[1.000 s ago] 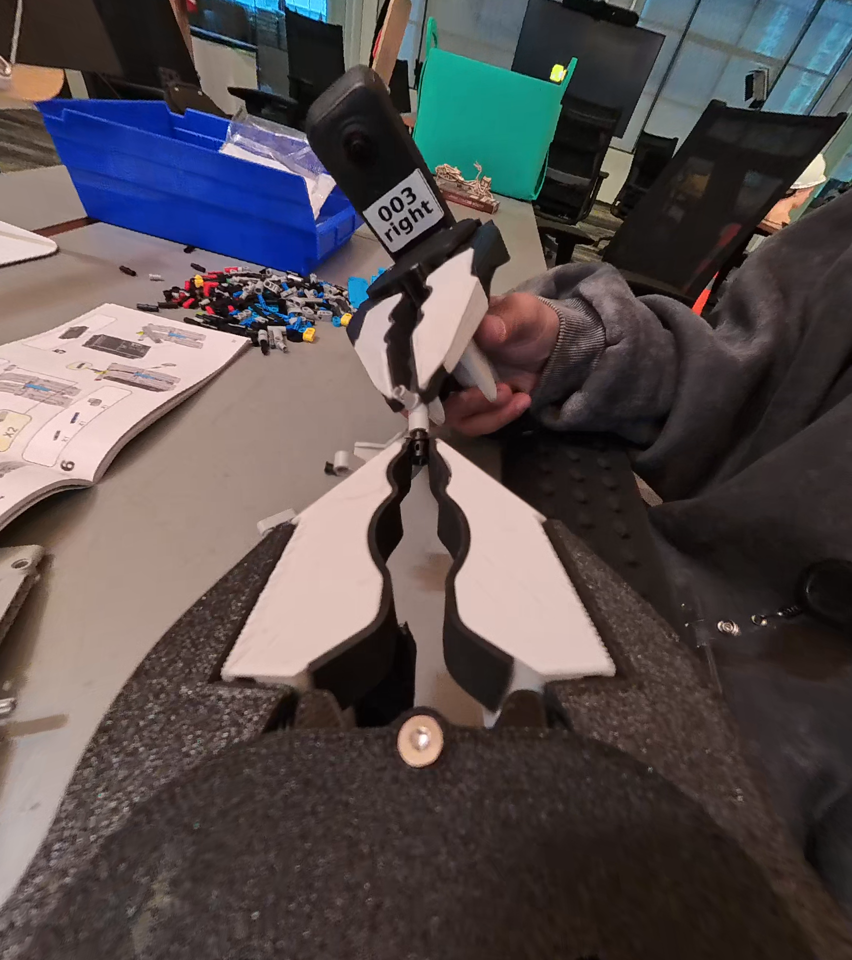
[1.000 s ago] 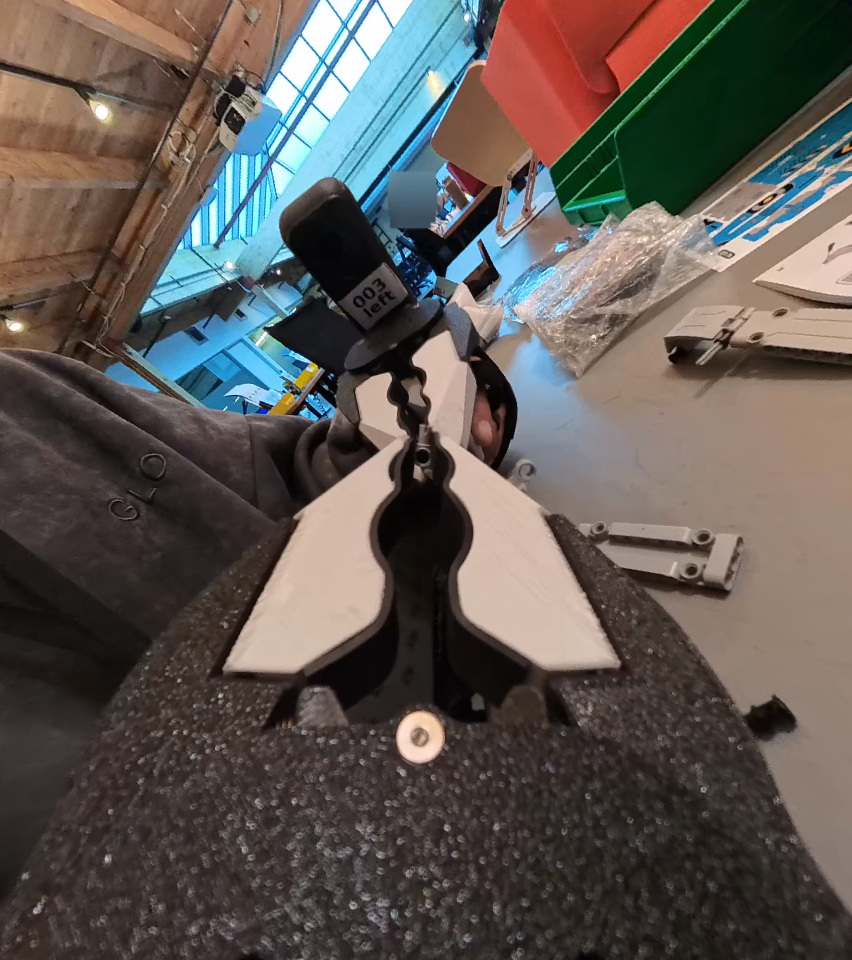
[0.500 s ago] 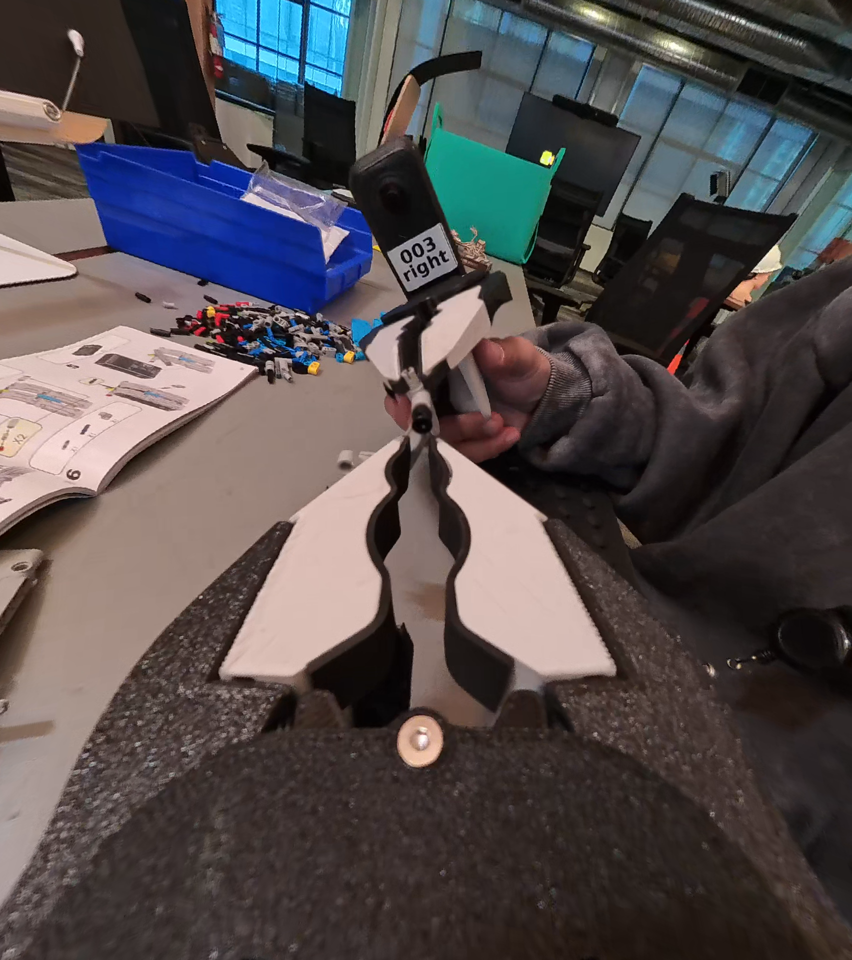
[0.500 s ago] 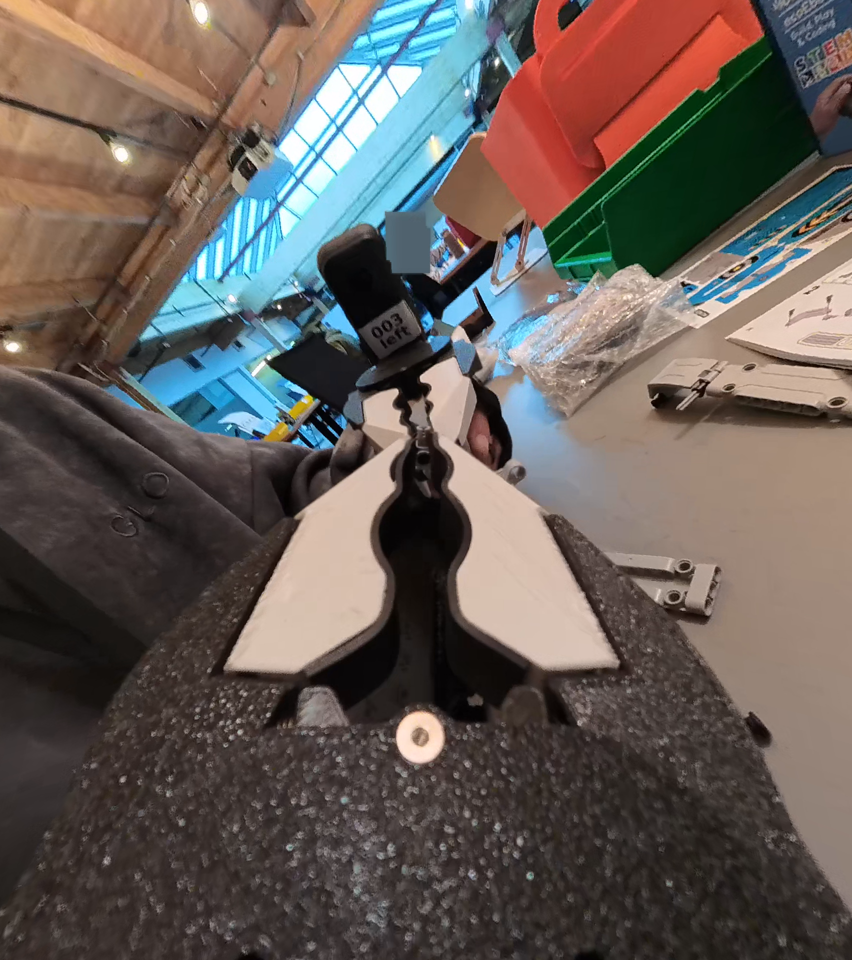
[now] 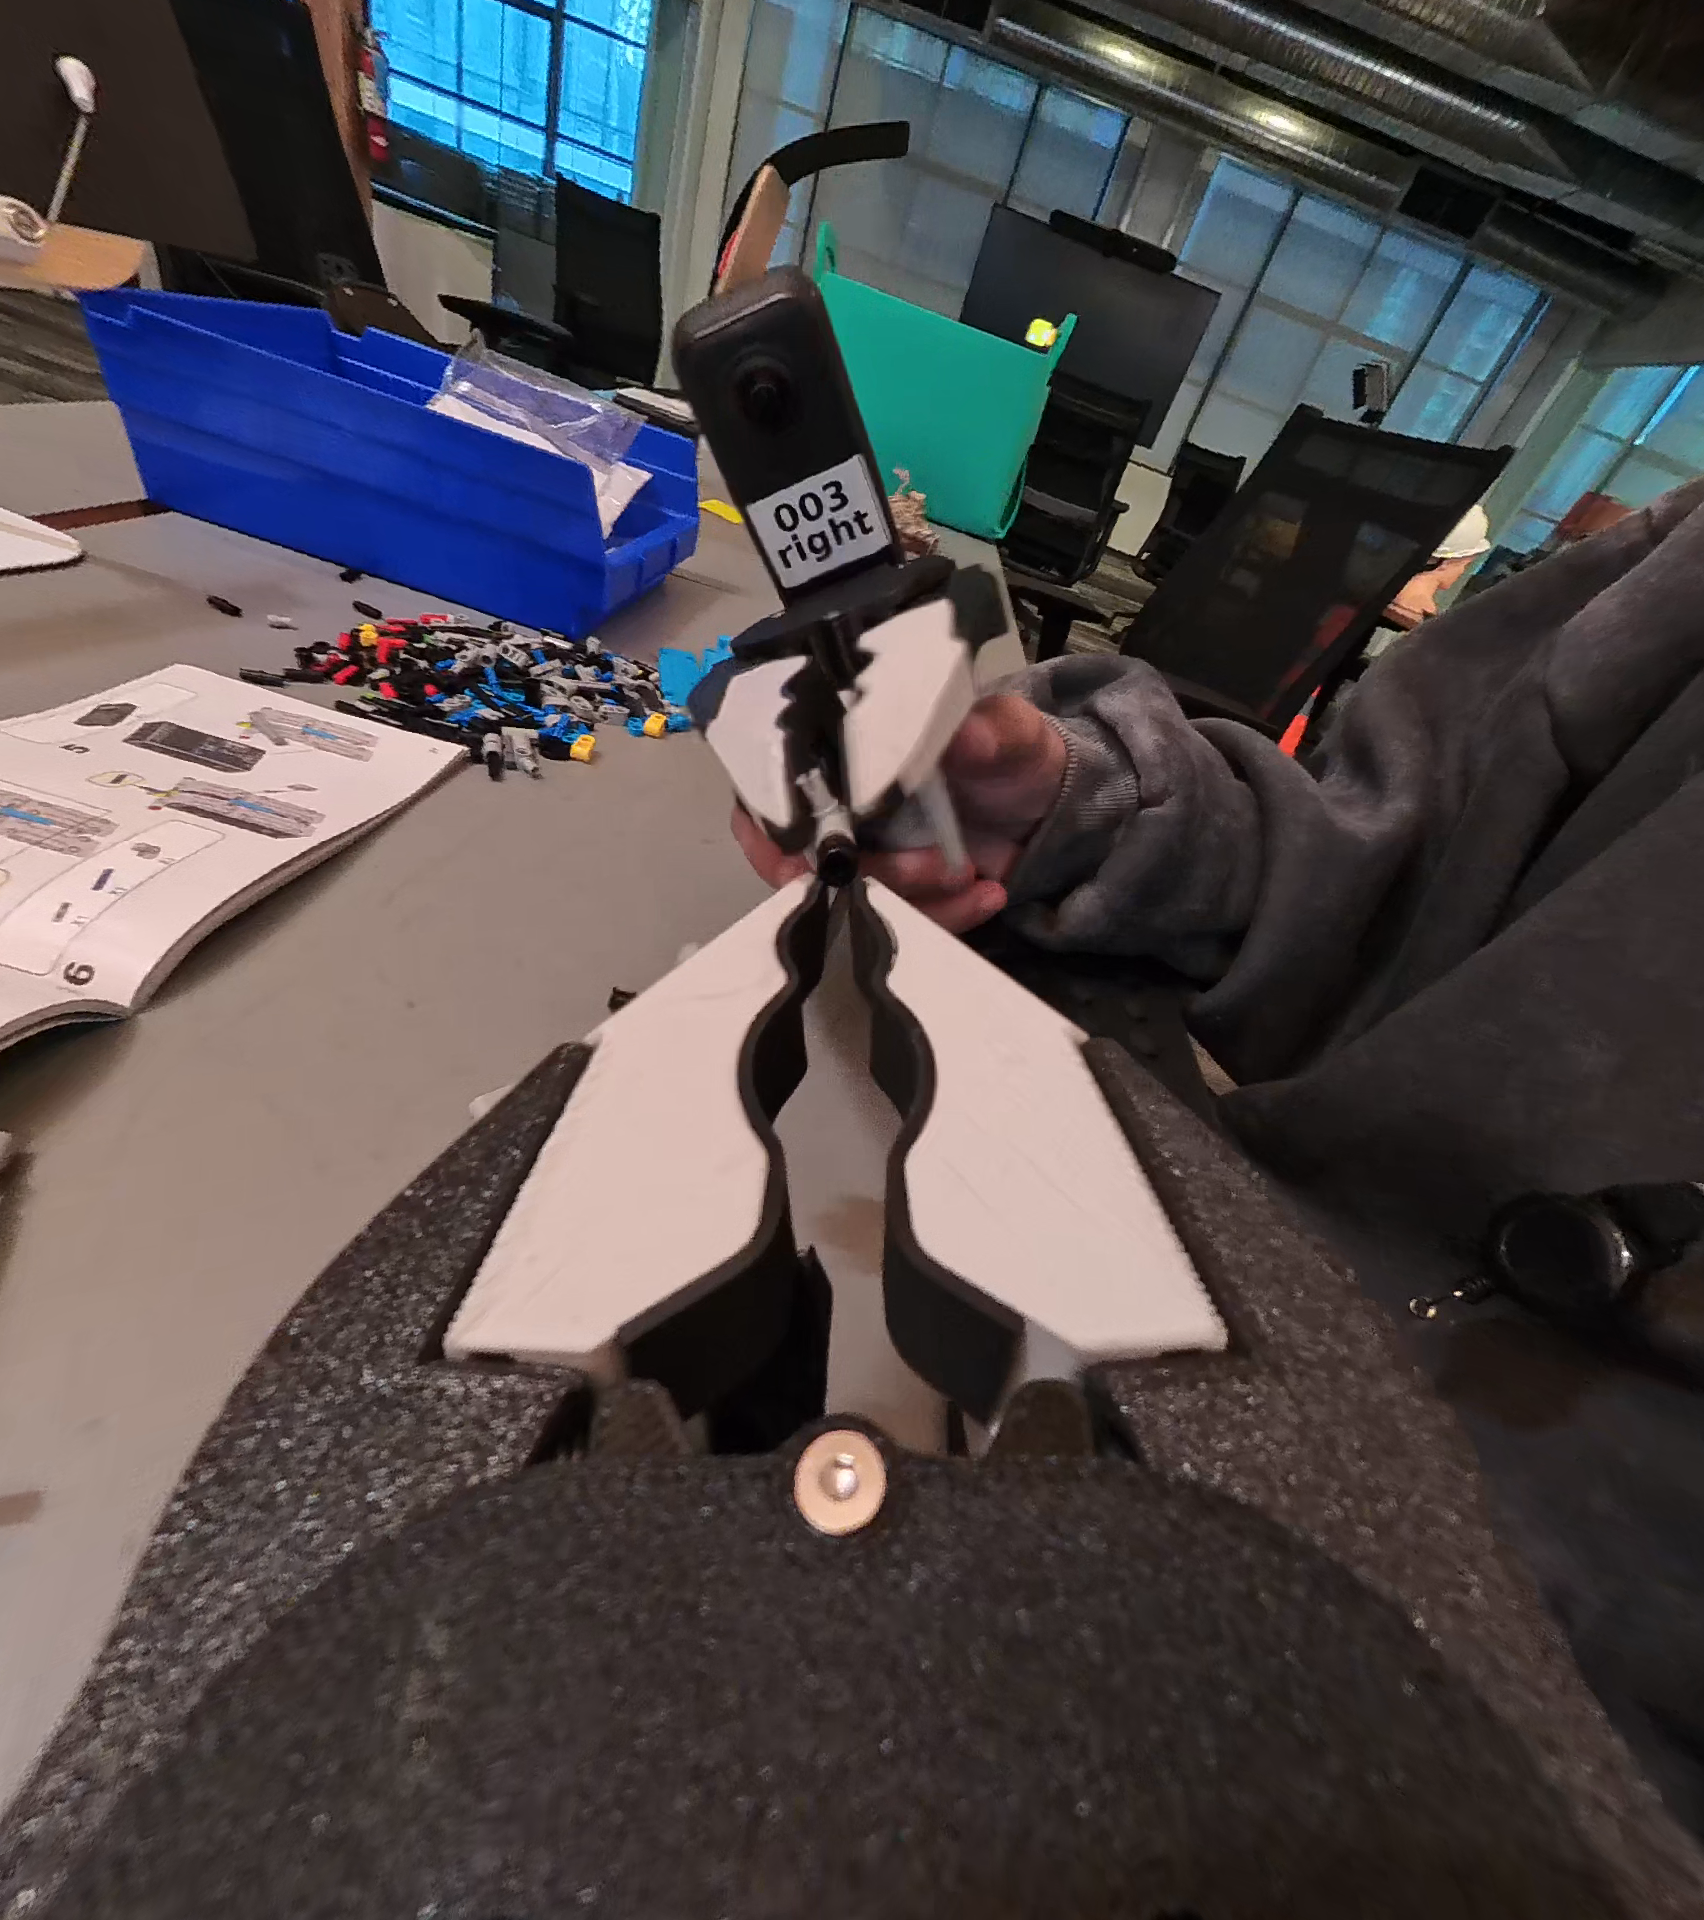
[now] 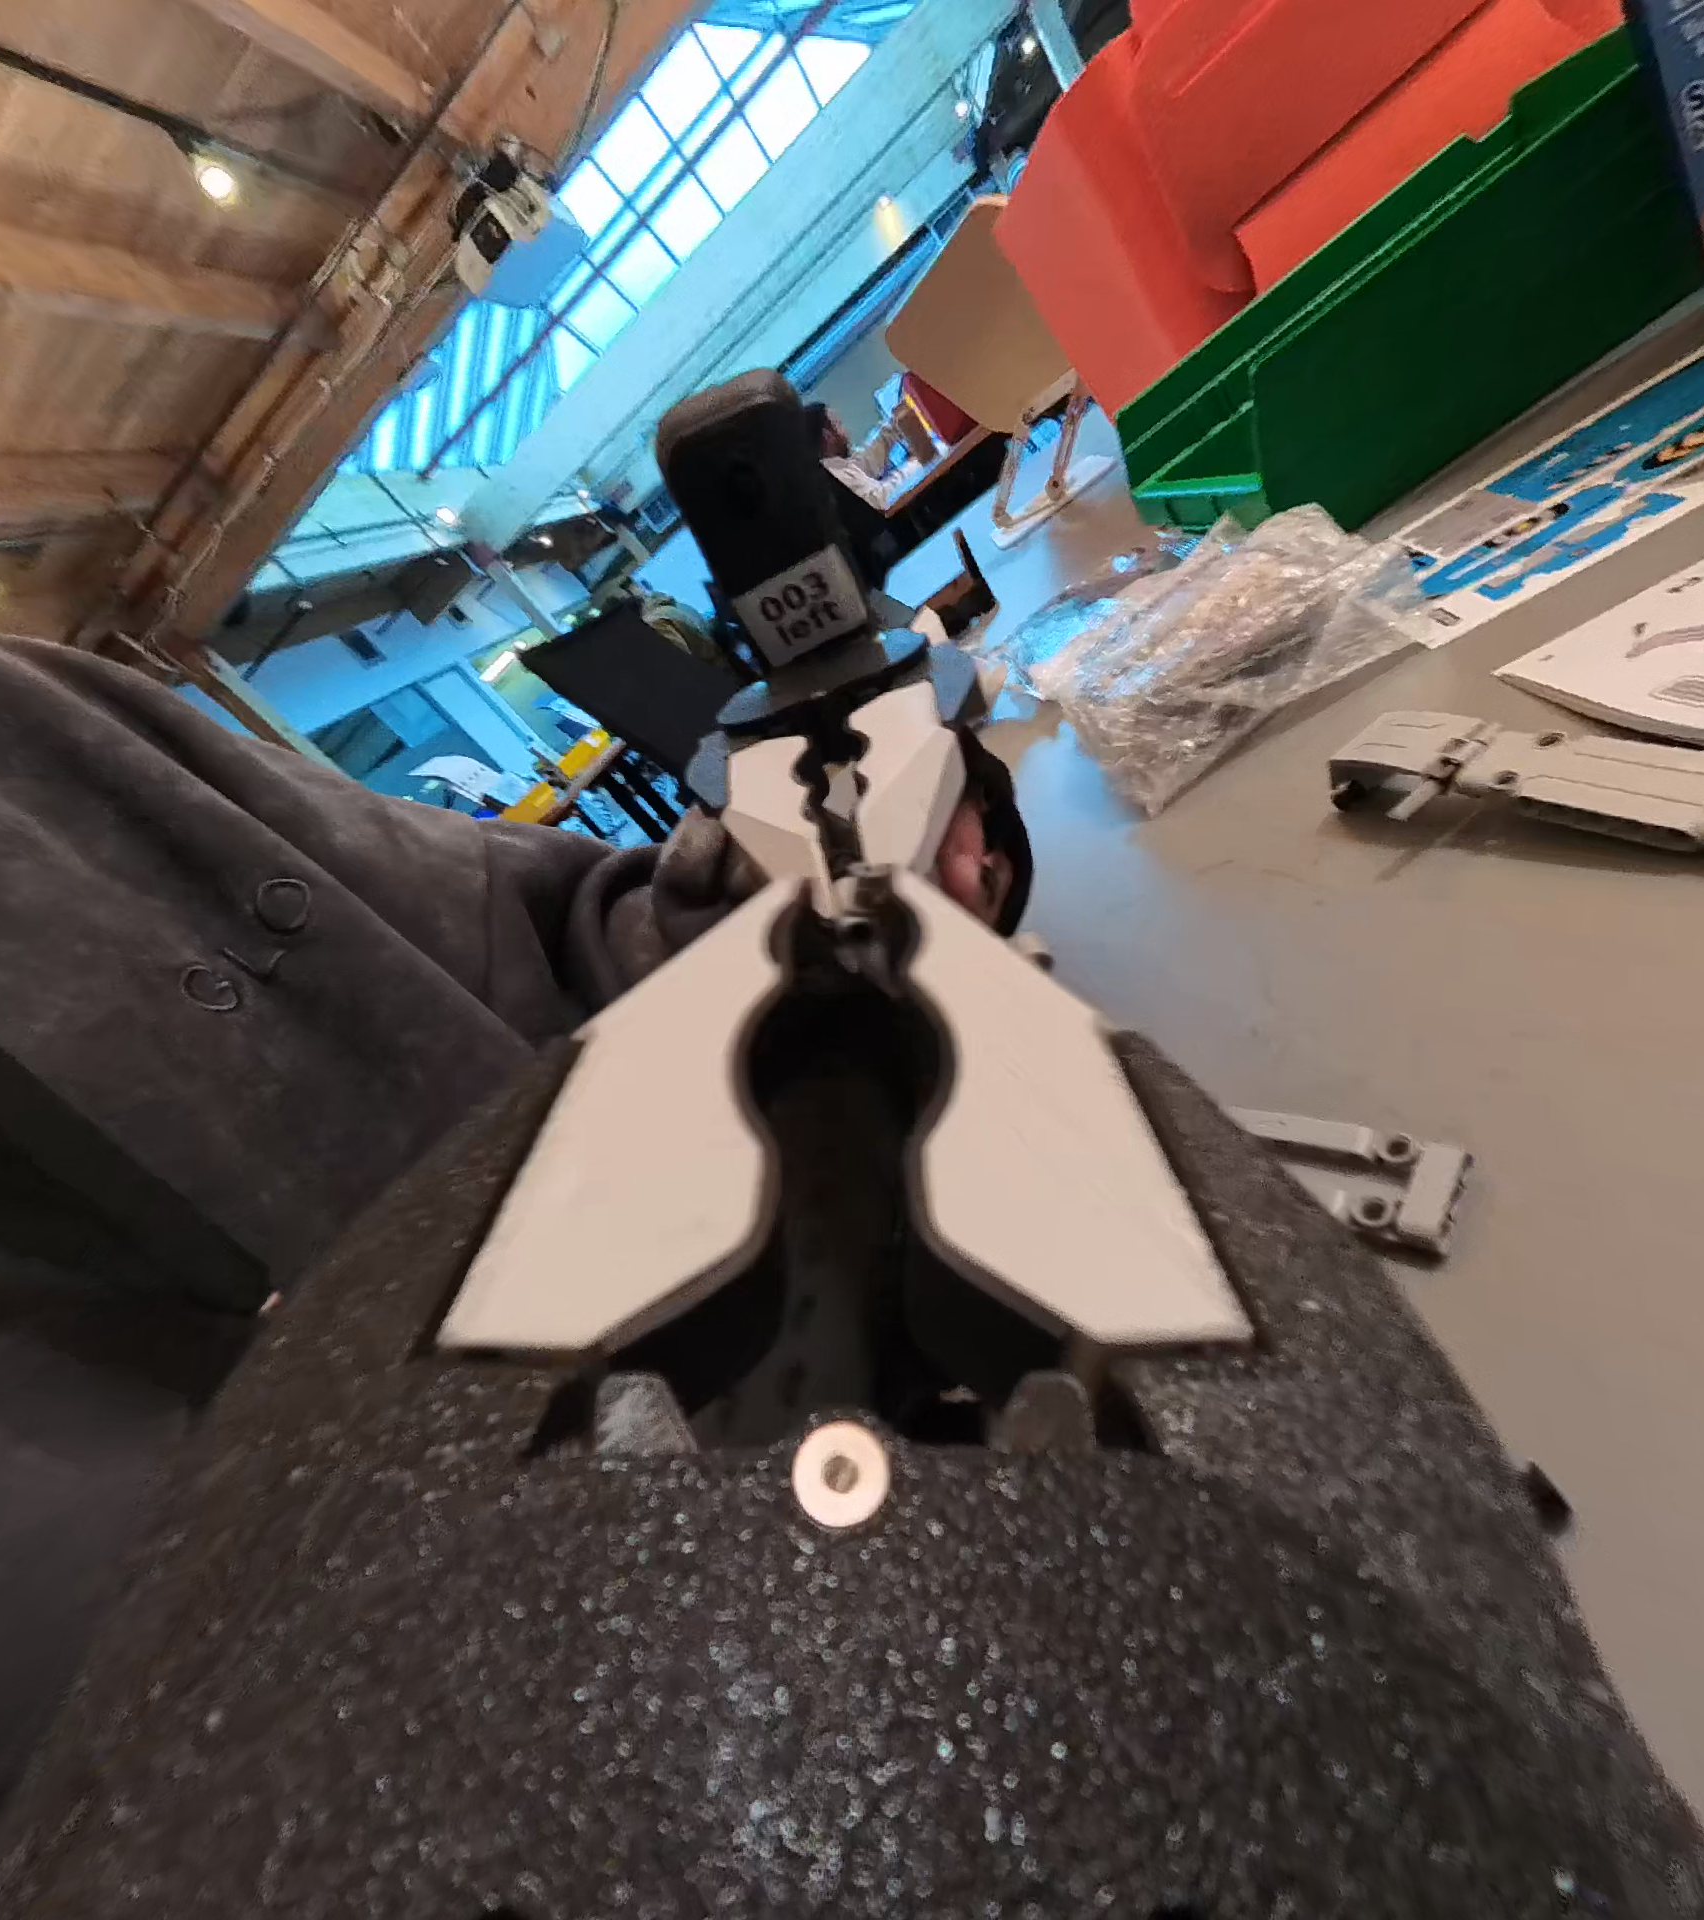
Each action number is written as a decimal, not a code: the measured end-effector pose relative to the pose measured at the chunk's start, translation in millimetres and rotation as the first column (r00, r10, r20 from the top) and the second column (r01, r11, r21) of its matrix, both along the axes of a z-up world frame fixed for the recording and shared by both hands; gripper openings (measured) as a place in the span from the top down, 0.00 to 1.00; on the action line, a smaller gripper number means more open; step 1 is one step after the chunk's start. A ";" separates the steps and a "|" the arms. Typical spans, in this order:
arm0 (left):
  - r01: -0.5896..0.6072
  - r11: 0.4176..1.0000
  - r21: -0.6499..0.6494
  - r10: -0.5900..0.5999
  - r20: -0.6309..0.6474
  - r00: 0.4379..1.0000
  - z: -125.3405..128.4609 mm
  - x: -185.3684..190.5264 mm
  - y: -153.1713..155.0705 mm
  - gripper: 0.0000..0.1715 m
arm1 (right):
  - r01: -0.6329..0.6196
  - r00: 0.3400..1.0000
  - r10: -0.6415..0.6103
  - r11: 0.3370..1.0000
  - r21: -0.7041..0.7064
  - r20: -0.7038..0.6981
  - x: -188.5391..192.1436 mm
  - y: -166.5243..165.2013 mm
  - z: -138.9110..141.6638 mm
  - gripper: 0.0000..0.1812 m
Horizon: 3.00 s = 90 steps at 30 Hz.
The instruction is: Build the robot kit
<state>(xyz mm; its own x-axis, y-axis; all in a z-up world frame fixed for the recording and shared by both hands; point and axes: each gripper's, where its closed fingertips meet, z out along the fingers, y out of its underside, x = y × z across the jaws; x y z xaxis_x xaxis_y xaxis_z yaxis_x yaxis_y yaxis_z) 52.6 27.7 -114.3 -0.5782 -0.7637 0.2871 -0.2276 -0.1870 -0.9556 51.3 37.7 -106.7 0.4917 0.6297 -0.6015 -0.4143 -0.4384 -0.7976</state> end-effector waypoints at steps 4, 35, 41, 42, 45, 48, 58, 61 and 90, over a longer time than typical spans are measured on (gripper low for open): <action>0.002 1.000 -0.028 -0.002 -0.008 1.000 1.4 0.4 0.5 0.98 | 0.007 1.000 -0.007 1.000 0.014 0.017 0.7 -0.1 0.6 0.97; 0.024 0.998 -0.053 -0.023 0.023 0.999 7.0 -4.3 -1.5 0.97 | -0.005 0.989 -0.003 0.999 0.054 0.147 -7.6 -4.4 -4.0 0.97; 0.063 0.988 -0.138 -0.067 -0.023 0.997 5.5 -5.4 -1.8 0.98 | 0.016 0.964 -0.045 0.994 0.111 0.262 -8.8 -4.4 -6.4 0.97; 0.065 0.988 -0.138 -0.068 -0.020 0.997 5.8 -5.6 -2.3 0.98 | 0.014 0.963 -0.044 0.993 0.116 0.265 -9.0 -4.8 -6.0 0.97; 0.062 0.988 -0.141 -0.065 -0.022 0.998 5.5 -5.0 -1.8 0.98 | 0.010 0.970 -0.034 0.995 0.102 0.240 -8.5 -4.5 -6.2 0.97; 0.039 0.987 -0.155 -0.042 -0.017 0.999 8.0 -2.0 2.6 0.97 | 0.019 0.988 -0.030 0.997 0.073 0.151 -5.4 -0.7 -3.1 0.97; 0.055 0.945 -0.322 -0.087 -0.087 0.992 6.2 -0.1 11.3 0.97 | 0.053 0.994 -0.058 0.997 0.055 0.089 4.4 2.4 0.6 0.92; 0.055 0.948 -0.314 -0.088 -0.090 0.992 5.5 -0.2 10.1 0.97 | 0.066 0.990 -0.073 0.996 0.062 0.121 5.0 2.4 -0.9 0.96; 0.156 0.933 -0.325 -0.201 -0.109 0.974 3.3 -5.4 -10.3 0.99 | 0.166 0.966 -0.204 0.960 0.224 0.161 15.5 2.1 16.2 0.98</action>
